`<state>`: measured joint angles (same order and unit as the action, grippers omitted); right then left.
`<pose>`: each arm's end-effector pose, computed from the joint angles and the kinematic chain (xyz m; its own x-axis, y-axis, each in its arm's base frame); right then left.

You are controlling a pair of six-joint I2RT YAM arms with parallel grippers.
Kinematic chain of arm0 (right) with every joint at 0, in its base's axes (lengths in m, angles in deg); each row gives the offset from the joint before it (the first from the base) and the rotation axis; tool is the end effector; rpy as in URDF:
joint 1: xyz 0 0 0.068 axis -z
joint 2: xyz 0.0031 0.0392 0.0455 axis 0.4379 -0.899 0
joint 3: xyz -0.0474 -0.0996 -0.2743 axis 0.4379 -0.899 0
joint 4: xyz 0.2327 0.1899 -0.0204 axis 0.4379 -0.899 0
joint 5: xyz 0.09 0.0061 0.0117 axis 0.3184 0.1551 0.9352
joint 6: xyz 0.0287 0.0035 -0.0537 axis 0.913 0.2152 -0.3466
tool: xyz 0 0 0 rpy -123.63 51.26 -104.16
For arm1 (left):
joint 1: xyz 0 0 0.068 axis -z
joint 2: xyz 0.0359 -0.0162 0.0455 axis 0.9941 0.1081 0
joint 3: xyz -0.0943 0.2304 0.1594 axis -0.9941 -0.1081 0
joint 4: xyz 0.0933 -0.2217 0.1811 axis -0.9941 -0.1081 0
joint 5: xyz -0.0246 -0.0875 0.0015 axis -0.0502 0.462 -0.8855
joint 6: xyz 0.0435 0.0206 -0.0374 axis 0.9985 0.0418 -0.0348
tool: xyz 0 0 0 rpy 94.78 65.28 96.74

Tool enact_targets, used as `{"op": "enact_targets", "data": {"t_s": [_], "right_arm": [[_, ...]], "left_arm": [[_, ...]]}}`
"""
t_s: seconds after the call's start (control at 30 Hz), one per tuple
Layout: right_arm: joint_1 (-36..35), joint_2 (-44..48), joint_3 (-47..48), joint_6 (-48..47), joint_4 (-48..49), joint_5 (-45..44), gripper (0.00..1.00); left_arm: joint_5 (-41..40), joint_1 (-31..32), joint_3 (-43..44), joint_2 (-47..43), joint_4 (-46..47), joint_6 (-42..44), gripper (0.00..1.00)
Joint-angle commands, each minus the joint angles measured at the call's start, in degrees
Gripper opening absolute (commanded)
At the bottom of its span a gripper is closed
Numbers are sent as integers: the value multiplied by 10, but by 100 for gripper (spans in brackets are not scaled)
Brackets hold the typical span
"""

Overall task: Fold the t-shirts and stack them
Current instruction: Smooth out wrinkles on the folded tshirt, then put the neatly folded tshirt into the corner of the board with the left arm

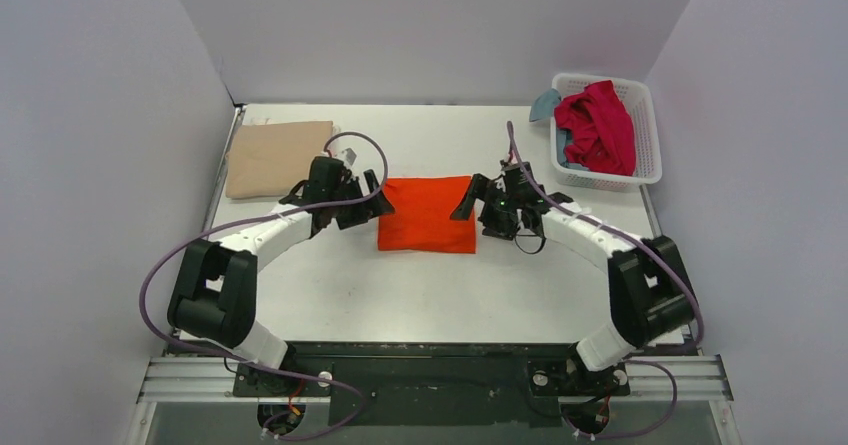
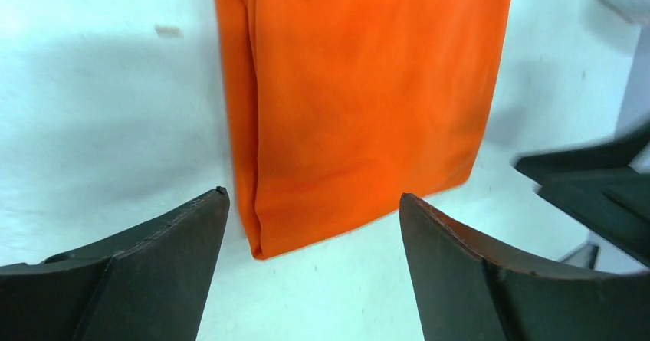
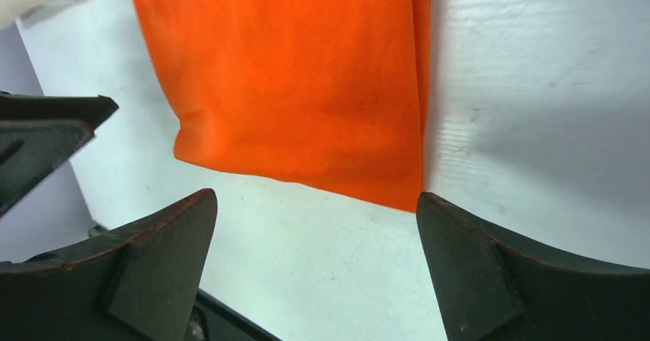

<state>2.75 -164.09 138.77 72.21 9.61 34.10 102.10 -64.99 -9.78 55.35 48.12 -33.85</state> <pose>0.3394 0.1643 0.1884 -0.8386 0.3265 -0.4360 -0.0997 0.6949 0.7122 0.3367 -0.1283 0.1852 -0.8322 -0.3241 -0.4499 0.0004 0.8110 -0.5850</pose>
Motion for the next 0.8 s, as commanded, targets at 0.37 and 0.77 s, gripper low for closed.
{"op": "enact_targets", "data": {"t_s": [0.37, 0.77], "right_arm": [[121, 370, -104, -27, -184, -258, 100], [133, 460, -110, -86, -290, -331, 100]], "left_arm": [[-86, 4, 206, 179, -118, 78, 91], [-194, 108, 297, 297, -191, 62, 66]]}}
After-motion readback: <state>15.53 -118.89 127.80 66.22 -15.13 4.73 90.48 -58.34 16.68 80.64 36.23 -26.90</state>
